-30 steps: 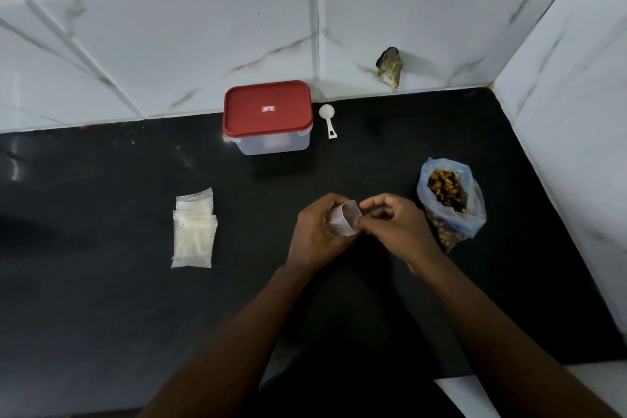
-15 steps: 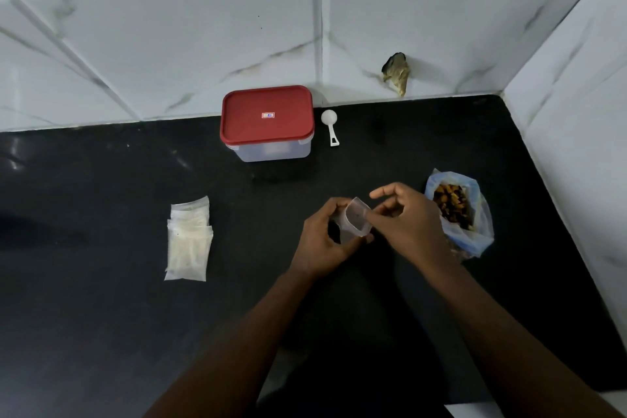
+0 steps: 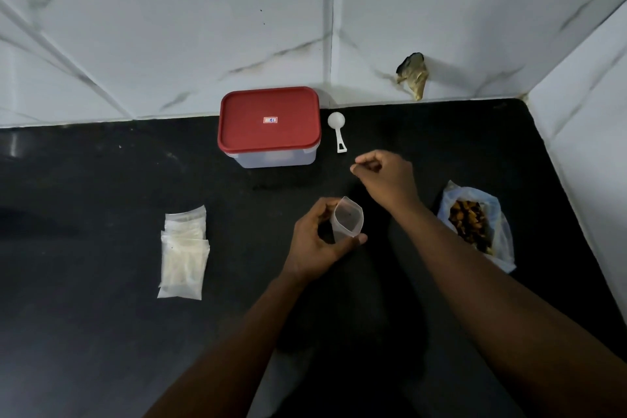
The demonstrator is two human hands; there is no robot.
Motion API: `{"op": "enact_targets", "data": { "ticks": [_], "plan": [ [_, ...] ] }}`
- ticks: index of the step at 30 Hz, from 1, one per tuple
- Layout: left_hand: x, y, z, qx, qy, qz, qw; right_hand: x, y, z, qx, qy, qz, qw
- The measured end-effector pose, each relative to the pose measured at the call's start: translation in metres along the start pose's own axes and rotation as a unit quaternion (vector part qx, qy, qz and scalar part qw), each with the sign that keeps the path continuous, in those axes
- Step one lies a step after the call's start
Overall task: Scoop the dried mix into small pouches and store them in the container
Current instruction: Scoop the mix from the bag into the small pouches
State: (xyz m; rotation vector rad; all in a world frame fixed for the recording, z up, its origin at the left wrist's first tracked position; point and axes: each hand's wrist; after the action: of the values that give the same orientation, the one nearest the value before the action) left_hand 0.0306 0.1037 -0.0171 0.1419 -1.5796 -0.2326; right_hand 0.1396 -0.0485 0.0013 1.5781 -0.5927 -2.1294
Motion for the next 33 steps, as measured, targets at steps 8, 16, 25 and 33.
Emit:
{"op": "enact_targets", "data": {
  "ticks": [8, 16, 25, 33],
  "plan": [
    [-0.007, 0.006, -0.019, 0.014, -0.012, 0.004, 1.0, -0.012, -0.04, -0.063, 0.036, -0.001, 0.071, 0.997],
    [-0.012, 0.008, -0.034, 0.012, -0.01, -0.001, 1.0, -0.01, -0.049, -0.077, 0.052, -0.027, 0.104, 0.993],
    [-0.006, 0.007, -0.036, 0.001, -0.015, -0.011, 1.0, -0.016, -0.025, -0.048, 0.033, -0.094, -0.033, 0.994],
    [0.016, -0.004, -0.02, 0.0, -0.041, 0.001, 0.999, -0.01, 0.041, 0.027, 0.018, -0.146, -0.208, 0.967]
  ]
}}
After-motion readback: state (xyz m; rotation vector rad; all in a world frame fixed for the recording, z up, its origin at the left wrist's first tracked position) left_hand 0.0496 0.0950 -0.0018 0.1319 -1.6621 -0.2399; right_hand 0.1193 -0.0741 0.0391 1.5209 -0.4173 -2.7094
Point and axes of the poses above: each hand's wrist, its own z-axis away from the middle knuckle, its own y-axis out of the back of the hand, x = y × z, and after that the axes turned 5 degrees about -y, right-handed
